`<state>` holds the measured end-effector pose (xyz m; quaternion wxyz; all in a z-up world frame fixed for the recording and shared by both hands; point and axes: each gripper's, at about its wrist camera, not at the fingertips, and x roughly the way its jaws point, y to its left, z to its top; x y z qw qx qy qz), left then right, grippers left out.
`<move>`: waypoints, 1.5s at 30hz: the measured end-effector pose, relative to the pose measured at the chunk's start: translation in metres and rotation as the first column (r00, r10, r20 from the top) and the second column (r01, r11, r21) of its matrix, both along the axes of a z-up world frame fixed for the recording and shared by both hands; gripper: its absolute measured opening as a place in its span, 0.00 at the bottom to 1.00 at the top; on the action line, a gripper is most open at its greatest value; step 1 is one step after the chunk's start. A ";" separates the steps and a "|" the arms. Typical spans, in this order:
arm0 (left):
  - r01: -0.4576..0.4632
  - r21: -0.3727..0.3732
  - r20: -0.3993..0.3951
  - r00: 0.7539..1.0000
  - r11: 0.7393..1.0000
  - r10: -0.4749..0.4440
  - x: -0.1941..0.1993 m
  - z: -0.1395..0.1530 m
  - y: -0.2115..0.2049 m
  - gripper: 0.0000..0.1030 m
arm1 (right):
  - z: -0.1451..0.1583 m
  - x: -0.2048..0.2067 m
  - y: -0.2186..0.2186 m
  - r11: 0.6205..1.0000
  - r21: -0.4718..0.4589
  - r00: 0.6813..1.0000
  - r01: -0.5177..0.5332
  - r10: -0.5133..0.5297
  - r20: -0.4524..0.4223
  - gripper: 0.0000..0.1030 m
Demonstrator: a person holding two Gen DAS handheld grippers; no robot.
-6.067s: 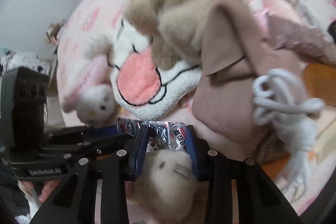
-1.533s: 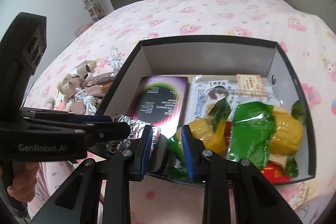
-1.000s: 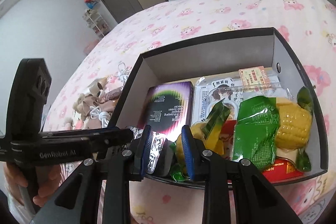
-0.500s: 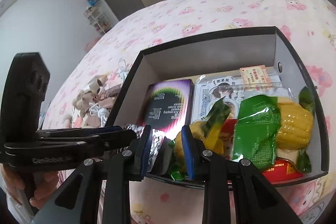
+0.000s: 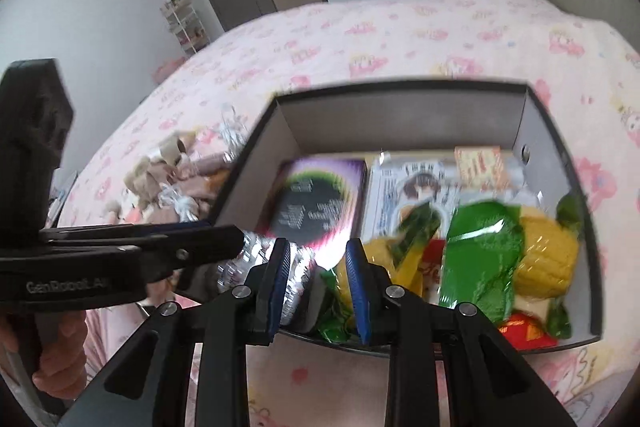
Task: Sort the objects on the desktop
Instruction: 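Withdraw the left gripper from the box toward the pile, then grasp the orange-capsule blister pack on the bedspread with the left gripper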
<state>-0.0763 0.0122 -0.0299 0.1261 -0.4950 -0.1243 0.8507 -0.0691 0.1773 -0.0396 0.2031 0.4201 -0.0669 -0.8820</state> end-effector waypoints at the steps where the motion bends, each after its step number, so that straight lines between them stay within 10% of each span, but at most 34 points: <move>1: -0.003 -0.010 -0.023 1.000 1.000 0.002 0.004 0.007 0.000 0.39 | 0.007 0.002 0.000 1.000 -0.008 1.000 0.002 -0.002 -0.007 0.26; 10: -0.041 -0.042 -0.092 0.995 0.998 0.037 0.039 0.041 -0.029 0.39 | 0.048 0.019 -0.030 1.000 0.003 0.998 -0.029 0.029 -0.049 0.30; 30: -0.224 -0.054 0.004 0.974 0.973 0.225 0.092 0.022 -0.139 0.40 | 0.038 0.035 -0.152 0.950 0.116 0.957 -0.291 0.287 0.045 0.31; 45: -0.577 -0.021 0.136 0.807 0.816 0.575 0.151 -0.041 -0.298 0.40 | -0.020 0.035 -0.336 0.760 0.106 0.746 -0.641 0.585 0.317 0.31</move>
